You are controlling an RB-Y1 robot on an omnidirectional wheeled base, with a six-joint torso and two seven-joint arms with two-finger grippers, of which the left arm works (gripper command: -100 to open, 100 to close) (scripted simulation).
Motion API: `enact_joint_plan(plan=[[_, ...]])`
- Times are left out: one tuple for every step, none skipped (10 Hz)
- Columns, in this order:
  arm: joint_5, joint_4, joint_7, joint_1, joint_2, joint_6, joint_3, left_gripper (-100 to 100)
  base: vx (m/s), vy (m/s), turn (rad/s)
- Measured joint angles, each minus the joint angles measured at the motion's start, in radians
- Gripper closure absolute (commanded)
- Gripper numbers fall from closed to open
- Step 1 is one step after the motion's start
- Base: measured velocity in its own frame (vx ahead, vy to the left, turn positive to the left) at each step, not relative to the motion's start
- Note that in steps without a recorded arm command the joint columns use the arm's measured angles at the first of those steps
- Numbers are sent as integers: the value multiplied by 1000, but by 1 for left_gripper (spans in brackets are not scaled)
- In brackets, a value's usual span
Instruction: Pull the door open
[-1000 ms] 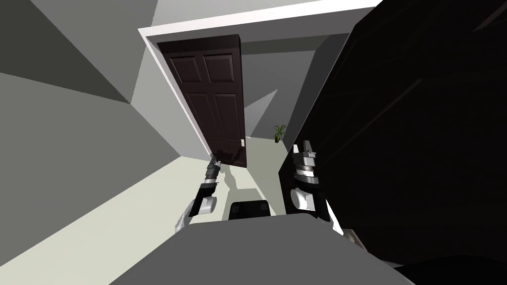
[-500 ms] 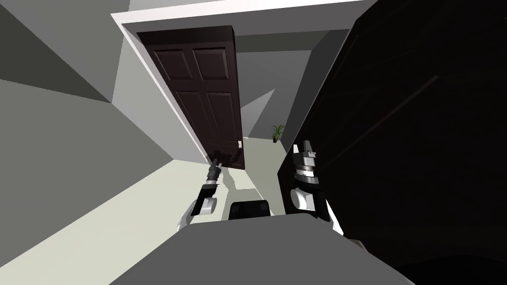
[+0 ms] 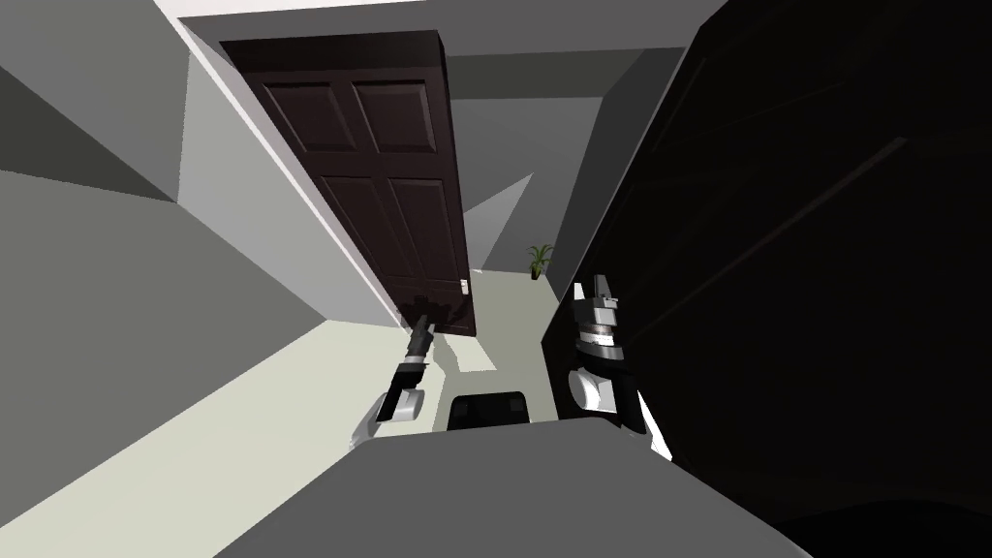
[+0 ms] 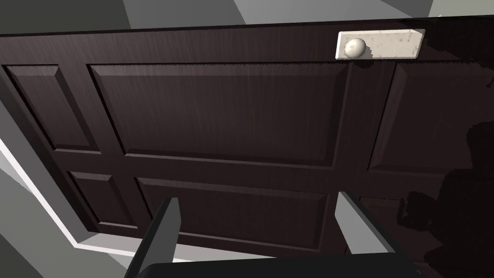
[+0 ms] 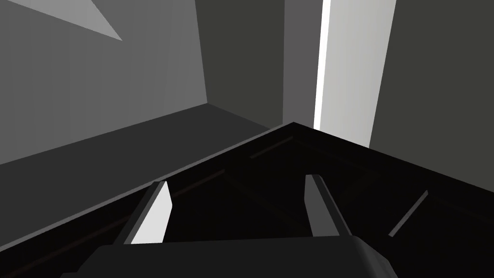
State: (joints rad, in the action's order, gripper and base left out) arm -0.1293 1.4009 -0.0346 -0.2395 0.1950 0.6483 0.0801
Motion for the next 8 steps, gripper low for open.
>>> enact_joint_plan(plan=[[0, -31, -4, 12, 1, 8, 2, -100, 110, -9, -70], [-1, -56, -10, 18, 6, 16, 3, -100, 108, -4, -71], [-2, -76, -15, 22, 8, 22, 5, -100, 107, 1, -56], [-4, -104, -22, 33, 14, 29, 6, -100, 109, -9, -69], [-5, -126, -28, 41, 17, 34, 7, -100, 95, -15, -69], [-5, -141, -32, 41, 20, 39, 9, -100, 97, -2, -71], [-6, -169, -37, 50, 23, 48, 11, -100, 103, 9, -73], [-8, -191, -45, 58, 29, 53, 11, -100, 110, 7, -56]])
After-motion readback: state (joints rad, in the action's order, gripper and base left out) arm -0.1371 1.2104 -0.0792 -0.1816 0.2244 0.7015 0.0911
